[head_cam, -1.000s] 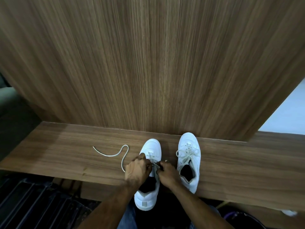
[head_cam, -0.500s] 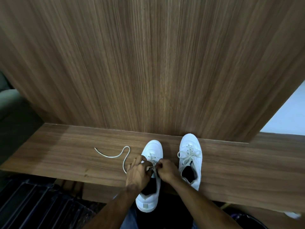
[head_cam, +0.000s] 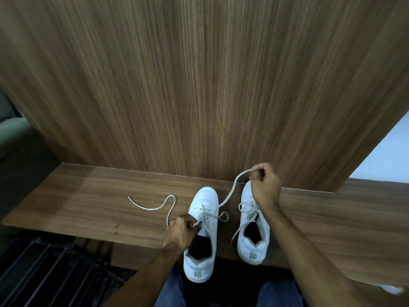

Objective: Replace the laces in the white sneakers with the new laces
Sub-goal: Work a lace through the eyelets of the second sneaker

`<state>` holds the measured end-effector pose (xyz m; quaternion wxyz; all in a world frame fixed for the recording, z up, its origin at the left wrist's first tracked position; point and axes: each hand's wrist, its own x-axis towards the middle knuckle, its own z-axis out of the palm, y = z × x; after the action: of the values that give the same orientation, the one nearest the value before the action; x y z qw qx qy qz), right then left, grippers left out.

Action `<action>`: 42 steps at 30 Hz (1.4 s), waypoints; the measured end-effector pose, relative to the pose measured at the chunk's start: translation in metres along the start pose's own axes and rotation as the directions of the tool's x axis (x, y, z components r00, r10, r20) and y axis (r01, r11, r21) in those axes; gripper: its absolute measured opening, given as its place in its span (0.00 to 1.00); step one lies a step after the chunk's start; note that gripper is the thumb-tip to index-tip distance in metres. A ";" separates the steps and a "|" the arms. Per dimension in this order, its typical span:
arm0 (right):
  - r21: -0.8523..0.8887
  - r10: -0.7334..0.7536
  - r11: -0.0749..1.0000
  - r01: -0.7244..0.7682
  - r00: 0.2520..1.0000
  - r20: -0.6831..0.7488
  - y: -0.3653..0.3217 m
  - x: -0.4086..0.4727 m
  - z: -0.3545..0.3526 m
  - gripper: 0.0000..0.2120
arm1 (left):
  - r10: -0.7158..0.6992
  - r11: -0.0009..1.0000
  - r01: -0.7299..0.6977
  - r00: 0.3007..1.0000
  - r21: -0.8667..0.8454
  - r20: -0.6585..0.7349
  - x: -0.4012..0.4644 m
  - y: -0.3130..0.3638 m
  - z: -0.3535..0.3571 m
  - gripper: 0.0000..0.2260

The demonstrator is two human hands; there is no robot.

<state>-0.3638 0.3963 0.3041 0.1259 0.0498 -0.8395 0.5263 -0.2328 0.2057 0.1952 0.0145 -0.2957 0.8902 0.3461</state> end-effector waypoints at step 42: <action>-0.526 -0.101 0.637 0.563 0.738 0.668 0.049 -0.084 0.064 0.11 | 0.041 0.980 -0.043 0.999 0.193 0.013 -0.008 0.008 -0.002 0.12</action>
<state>-0.3040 0.3570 0.2126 -0.0277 0.3190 -0.9430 0.0903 -0.2301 0.2138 0.2034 0.0399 -0.2725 0.9255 0.2599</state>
